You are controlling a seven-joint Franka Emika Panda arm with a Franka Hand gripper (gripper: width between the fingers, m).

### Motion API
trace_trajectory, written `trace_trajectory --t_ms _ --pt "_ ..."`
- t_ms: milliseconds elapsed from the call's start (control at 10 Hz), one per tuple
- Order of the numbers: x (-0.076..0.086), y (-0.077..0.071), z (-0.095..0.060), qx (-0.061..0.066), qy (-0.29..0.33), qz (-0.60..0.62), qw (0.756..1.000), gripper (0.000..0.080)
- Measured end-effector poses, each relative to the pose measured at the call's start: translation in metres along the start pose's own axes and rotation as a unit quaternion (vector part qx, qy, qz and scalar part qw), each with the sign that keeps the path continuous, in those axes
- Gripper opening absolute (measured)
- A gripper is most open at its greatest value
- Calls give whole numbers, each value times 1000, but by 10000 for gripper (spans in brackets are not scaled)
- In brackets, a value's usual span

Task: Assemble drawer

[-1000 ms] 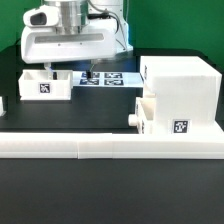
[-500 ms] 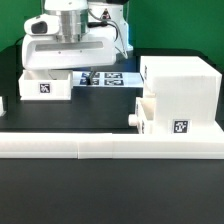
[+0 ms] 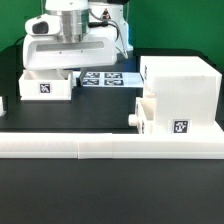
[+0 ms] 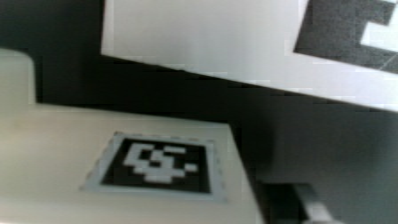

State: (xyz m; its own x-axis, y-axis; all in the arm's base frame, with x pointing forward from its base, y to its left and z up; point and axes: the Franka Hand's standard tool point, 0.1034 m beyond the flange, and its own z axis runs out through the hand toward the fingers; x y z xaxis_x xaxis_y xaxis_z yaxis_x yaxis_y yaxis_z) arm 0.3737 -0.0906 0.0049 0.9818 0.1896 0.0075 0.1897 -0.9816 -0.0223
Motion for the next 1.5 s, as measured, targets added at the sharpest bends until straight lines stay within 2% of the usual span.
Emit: trace_trajectory --t_ms 100,200,800,1100,1500 --pt "0 0 0 0 0 -1 1000 120" --pt "0 0 0 0 0 -1 1000 42" --pt "1 -1 -1 0 0 -5 1000 42" --pt "35 -16 -20 1 3 -48 999 42" --pt "76 -35 -38 19 -19 -95 995 42"
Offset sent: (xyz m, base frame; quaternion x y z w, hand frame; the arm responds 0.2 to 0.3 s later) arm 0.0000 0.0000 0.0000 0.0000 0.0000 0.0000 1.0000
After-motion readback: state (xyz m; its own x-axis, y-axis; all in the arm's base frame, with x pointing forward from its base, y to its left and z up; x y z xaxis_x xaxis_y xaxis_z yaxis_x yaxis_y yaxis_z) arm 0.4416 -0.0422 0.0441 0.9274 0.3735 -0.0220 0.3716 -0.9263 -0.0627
